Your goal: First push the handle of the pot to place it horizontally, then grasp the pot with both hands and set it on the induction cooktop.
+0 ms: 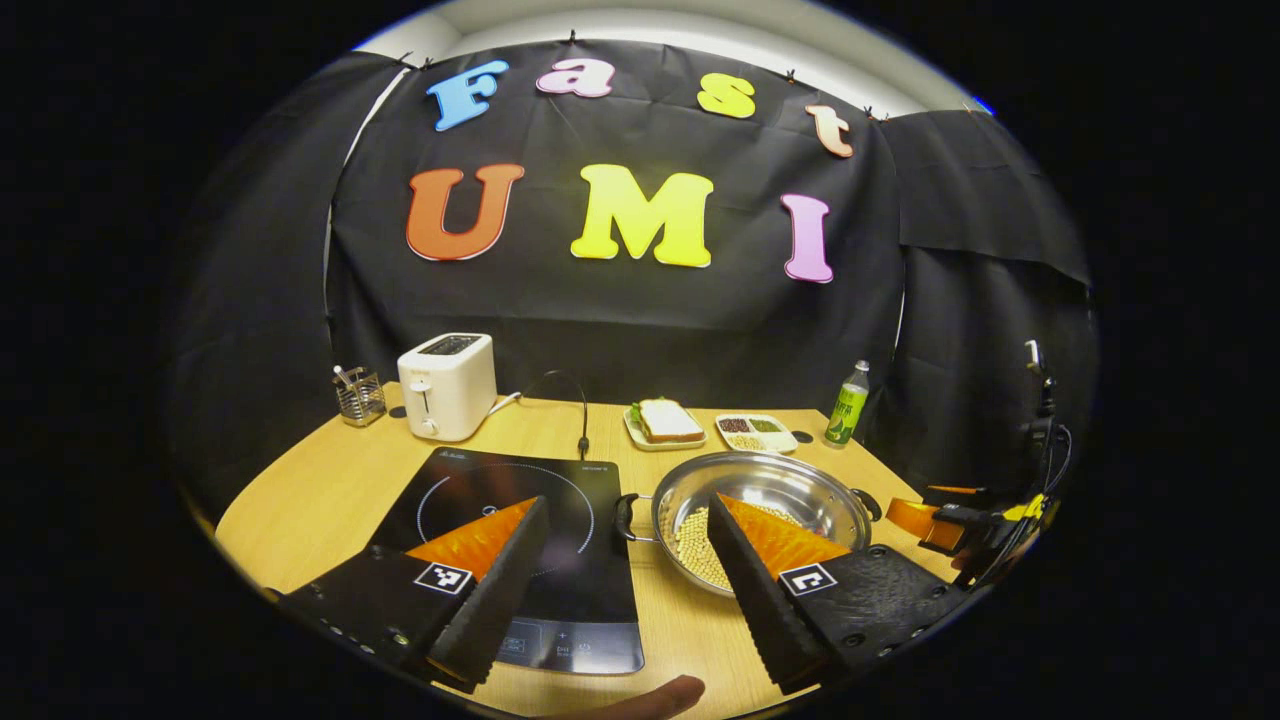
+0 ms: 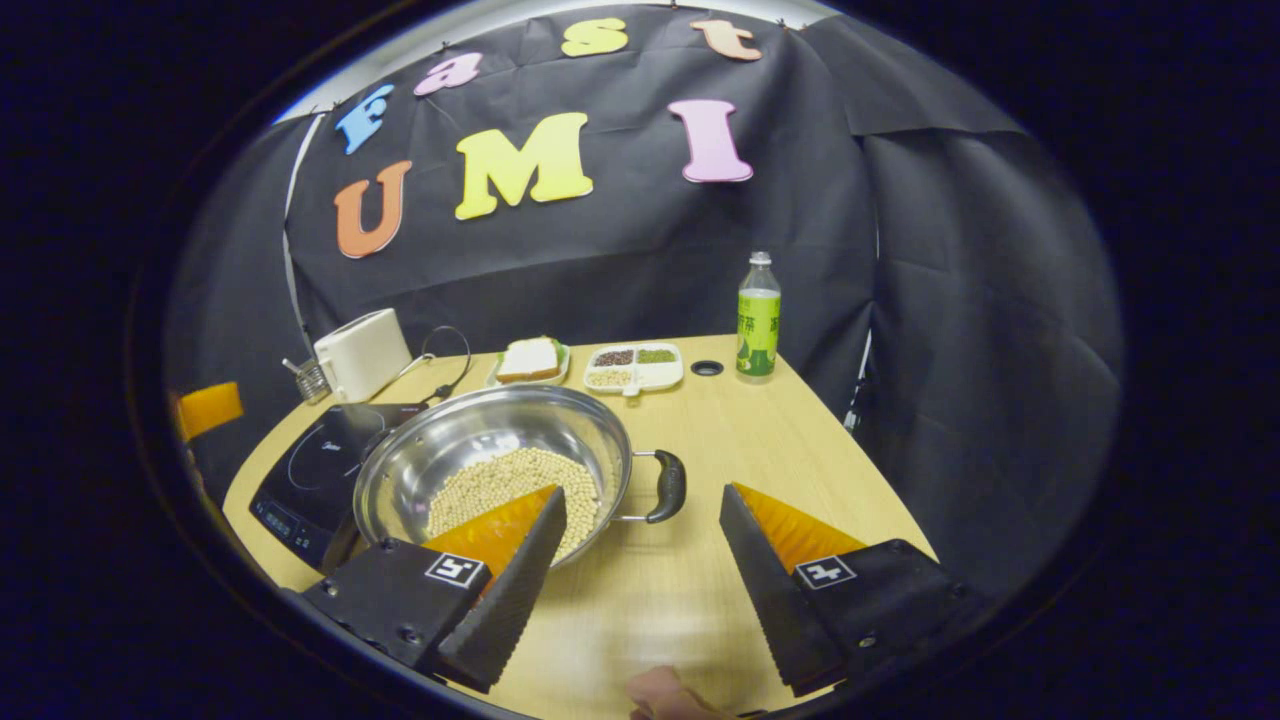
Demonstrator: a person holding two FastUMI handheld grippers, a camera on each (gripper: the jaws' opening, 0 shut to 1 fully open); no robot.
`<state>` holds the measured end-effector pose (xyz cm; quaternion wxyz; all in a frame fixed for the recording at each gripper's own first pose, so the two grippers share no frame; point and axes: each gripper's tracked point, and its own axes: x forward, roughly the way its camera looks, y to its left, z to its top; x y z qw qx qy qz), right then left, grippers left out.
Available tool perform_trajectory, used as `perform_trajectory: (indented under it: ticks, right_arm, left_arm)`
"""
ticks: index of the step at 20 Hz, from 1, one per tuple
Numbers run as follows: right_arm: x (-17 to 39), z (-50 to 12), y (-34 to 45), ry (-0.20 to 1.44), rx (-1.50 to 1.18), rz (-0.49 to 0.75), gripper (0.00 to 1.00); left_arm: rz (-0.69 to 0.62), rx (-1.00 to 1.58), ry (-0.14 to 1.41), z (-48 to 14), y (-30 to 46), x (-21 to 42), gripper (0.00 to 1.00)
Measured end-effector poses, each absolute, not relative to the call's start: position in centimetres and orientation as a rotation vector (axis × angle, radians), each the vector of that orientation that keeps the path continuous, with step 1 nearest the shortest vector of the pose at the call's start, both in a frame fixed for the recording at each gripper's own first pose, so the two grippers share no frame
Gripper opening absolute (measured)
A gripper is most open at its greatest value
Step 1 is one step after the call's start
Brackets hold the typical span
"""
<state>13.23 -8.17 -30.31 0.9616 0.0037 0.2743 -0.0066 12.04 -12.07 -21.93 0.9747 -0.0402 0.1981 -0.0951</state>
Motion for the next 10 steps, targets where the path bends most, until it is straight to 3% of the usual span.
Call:
perform_trajectory:
  ticks: [10]
  right_arm:
    - [16.3,-33.5,-8.2,0.669,0.013,-0.043,0.97]
  left_arm:
    - [-0.221,-0.041,0.588,-29.1,-14.1,17.1,0.95]
